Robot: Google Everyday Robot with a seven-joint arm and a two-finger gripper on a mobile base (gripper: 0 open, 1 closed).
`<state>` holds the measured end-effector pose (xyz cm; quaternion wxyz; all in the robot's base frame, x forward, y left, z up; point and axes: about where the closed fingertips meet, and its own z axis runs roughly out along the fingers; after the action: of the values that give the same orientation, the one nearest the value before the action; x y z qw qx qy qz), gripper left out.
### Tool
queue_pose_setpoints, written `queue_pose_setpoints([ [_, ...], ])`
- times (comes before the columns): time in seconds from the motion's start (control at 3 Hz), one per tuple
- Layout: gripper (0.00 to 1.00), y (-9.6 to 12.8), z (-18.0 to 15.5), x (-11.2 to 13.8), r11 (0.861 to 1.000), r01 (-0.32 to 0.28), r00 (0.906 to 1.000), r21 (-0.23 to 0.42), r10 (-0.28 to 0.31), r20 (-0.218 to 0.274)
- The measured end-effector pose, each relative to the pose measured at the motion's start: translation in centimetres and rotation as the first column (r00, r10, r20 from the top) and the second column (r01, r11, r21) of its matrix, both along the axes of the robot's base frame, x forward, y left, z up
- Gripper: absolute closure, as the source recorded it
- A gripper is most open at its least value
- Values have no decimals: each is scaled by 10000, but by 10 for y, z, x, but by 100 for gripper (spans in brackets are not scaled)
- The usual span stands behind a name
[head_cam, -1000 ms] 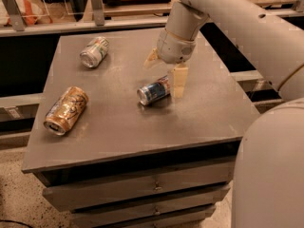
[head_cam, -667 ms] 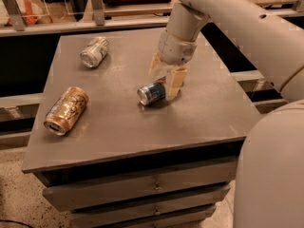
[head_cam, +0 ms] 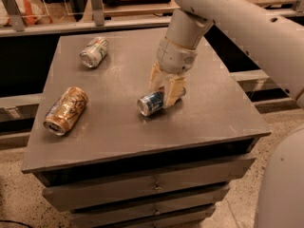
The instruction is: Move redbull can near orange can
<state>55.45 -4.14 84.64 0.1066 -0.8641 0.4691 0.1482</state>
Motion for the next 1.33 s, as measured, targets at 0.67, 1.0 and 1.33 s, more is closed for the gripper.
queue_pose_setpoints([
  [0.67,100,34,43,-18,9936,1124,9936,145,-1126,117],
  [1.0,100,56,57,-20,9821,1876,9820,146,-1878,175],
  [1.33,100,83,51,-19,9759,2173,9761,172,-2173,-15],
])
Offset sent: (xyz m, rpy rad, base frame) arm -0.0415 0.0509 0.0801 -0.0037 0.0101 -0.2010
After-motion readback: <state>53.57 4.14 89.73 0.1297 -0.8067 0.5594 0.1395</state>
